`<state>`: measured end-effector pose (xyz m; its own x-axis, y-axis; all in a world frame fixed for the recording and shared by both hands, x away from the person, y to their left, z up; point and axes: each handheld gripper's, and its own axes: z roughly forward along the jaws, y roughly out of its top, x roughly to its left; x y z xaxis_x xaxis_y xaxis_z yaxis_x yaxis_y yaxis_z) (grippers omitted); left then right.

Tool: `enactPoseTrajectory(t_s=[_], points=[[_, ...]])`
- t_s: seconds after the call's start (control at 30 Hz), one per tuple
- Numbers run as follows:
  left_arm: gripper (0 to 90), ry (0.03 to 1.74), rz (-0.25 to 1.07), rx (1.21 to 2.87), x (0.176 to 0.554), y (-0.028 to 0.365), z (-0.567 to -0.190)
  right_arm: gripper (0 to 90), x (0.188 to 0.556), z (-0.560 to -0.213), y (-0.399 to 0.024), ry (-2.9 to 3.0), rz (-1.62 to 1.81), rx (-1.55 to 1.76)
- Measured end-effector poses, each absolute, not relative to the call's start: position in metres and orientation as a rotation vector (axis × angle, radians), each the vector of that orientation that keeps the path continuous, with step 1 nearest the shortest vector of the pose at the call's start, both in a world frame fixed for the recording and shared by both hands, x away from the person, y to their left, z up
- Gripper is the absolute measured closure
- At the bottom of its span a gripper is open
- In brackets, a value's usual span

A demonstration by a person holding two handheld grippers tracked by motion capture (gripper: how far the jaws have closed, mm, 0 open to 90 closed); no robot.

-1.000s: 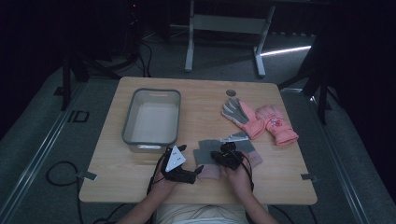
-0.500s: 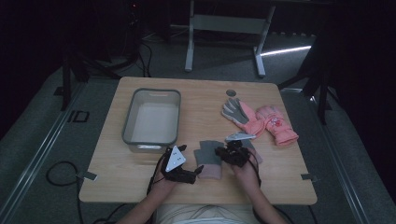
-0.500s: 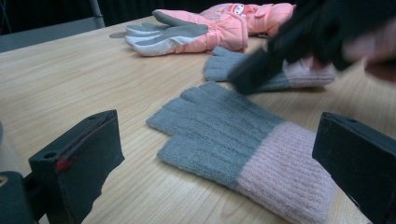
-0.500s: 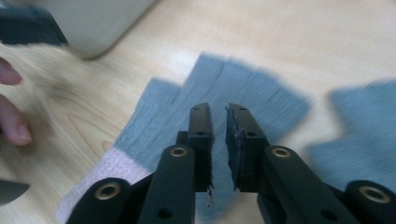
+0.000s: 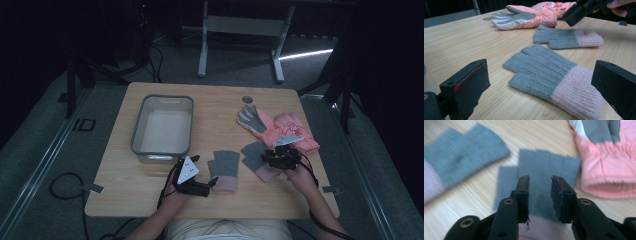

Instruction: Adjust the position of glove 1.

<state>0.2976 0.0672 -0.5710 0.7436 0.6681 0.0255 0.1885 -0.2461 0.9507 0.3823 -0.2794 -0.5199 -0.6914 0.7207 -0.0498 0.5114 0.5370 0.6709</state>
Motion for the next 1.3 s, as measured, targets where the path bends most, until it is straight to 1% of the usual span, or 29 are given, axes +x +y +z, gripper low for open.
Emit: enactPoseTrajectory(t_s=[0.27, 0.33, 0.5, 0.63, 0.77, 0.87, 1.17, 1.3], points=[[1.1, 0.668, 0.525, 1.796, 0.297, 0.067, -0.571, 65.6, 0.393, -0.542, -0.276, 2.512, 0.869, 0.988], [1.1, 0.667, 0.526, 1.798, 0.297, 0.067, -0.571, 68.1, 0.392, -0.546, -0.273, 2.509, 0.869, 0.953], [1.1, 0.671, 0.524, 1.795, 0.297, 0.067, -0.571, 79.7, 0.391, -0.548, -0.276, 2.498, 0.906, 0.974], [1.1, 0.672, 0.522, 1.795, 0.297, 0.067, -0.571, 83.8, 0.387, -0.546, -0.269, 2.490, 0.829, 0.936], [1.1, 0.672, 0.524, 1.796, 0.297, 0.067, -0.571, 85.5, 0.387, -0.544, -0.267, 2.477, 0.820, 0.979], [1.1, 0.670, 0.527, 1.796, 0.297, 0.067, -0.571, 85.6, 0.384, -0.541, -0.267, 2.463, 0.829, 0.990], [1.1, 0.668, 0.528, 1.798, 0.297, 0.067, -0.571, 85.7, 0.344, -0.494, -0.270, 2.293, 0.925, 1.138], [1.1, 0.673, 0.527, 1.796, 0.297, 0.067, -0.571, 85.6, 0.325, -0.480, -0.272, 2.211, 0.961, 1.223]])
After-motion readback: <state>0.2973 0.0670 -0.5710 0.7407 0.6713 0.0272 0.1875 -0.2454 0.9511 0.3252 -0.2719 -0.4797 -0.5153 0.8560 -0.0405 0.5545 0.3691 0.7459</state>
